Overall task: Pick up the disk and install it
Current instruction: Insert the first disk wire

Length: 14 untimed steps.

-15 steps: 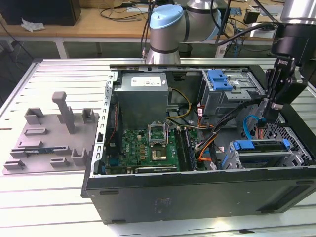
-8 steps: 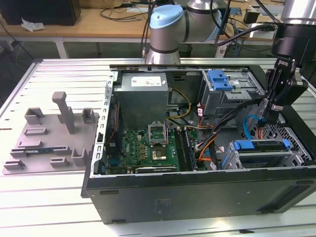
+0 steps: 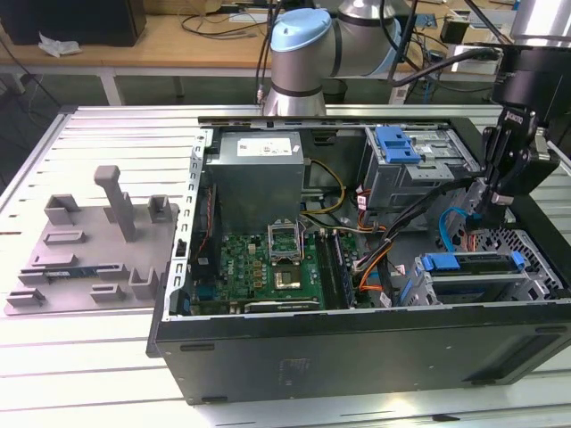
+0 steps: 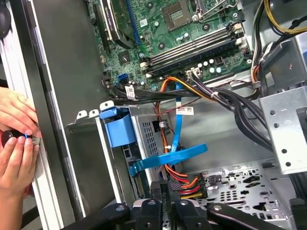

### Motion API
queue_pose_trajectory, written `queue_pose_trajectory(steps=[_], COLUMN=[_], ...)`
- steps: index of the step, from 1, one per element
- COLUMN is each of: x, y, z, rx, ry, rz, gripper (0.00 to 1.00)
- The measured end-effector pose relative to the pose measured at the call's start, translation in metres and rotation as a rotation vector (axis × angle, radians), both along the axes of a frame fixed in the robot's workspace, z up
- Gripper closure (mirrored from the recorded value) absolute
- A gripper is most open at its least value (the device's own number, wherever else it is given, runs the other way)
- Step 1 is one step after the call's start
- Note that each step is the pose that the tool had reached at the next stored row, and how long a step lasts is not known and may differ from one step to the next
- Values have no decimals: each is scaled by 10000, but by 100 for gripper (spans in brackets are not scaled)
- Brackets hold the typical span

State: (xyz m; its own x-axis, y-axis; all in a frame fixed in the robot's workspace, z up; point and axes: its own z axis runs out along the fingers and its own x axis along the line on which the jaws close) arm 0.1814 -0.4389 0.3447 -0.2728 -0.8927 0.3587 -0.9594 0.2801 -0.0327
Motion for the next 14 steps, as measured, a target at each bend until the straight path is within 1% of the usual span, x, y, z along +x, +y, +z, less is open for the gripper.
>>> queue_pose_trajectory(steps=[6, 7, 8, 10, 11, 12, 13, 14], x=[-22, -24, -27, -30, -33, -34, -36, -42], y=[-90, -112, -132, -145, -151, -154, -156, -162], z=[37, 42, 46, 47, 48, 47, 48, 51], rx=[82, 108, 154, 233, 352, 429, 475, 545], ry=[-68, -83, -101, -119, -140, -150, -156, -166], rz=[44, 65, 97, 137, 191, 229, 258, 309], gripper=[83, 83, 83, 83, 83, 83, 83, 83])
